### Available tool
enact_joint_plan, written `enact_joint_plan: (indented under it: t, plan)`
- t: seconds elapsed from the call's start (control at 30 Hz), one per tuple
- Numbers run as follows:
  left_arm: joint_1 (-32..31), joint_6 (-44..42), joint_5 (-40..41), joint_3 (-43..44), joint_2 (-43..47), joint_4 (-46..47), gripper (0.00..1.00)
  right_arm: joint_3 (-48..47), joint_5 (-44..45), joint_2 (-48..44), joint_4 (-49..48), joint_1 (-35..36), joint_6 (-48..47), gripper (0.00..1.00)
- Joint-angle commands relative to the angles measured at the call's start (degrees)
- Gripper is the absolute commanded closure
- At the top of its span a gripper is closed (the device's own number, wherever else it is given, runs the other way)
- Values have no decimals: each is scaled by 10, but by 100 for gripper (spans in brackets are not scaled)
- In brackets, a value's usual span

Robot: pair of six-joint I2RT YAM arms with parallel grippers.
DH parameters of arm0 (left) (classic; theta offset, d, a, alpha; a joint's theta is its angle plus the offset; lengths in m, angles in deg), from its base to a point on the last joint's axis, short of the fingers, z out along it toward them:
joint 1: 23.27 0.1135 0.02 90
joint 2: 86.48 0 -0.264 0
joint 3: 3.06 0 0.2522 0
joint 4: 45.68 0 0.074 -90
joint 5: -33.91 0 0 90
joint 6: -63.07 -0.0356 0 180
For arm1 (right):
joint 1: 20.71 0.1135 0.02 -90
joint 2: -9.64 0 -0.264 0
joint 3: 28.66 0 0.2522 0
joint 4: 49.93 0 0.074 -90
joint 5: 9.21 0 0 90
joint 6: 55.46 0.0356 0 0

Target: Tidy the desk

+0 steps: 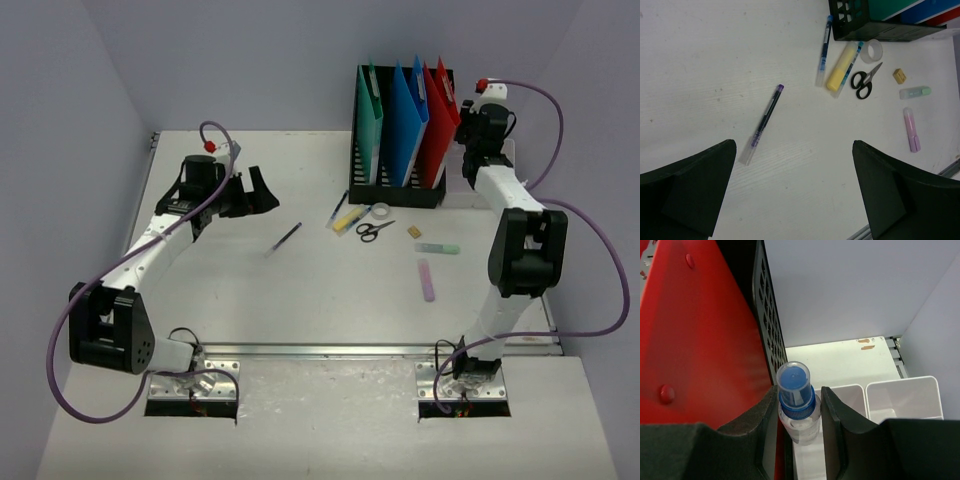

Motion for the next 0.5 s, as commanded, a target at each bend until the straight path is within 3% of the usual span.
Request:
enact_joint_plan:
  t: [0.0,0.47]
  plan:
    - [-5,-13,7,-2,-5,23,0,-50,15,22,-78,-4,-4,100]
    - [-5,-48,37,-18,-25,25,0,-70,5,96,-106,-21,-12,100]
